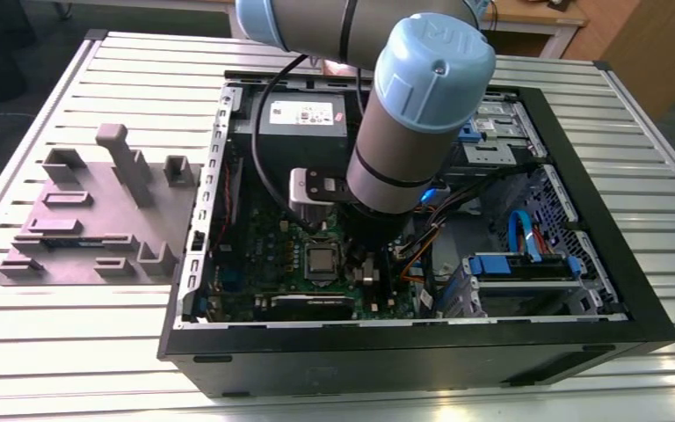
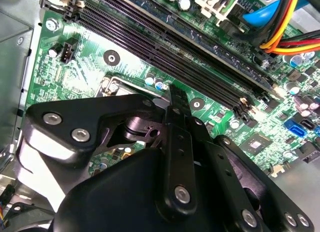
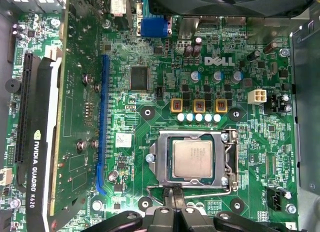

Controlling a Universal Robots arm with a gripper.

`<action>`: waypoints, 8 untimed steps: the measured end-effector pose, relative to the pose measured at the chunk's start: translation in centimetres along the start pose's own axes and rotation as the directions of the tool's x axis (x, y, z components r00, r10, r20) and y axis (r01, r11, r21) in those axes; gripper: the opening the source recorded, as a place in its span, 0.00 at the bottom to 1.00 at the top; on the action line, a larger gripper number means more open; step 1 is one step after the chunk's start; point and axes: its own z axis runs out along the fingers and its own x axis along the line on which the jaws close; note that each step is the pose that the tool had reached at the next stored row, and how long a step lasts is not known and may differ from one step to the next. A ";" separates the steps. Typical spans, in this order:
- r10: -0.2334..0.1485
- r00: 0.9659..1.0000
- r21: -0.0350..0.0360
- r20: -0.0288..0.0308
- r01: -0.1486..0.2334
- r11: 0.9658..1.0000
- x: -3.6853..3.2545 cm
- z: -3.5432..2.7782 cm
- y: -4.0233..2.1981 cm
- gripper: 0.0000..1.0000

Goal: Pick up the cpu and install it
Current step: 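Install the first cpu locking lever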

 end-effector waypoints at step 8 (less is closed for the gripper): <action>0.000 1.000 0.001 0.000 0.000 1.000 0.01 0.17 -0.02 0.10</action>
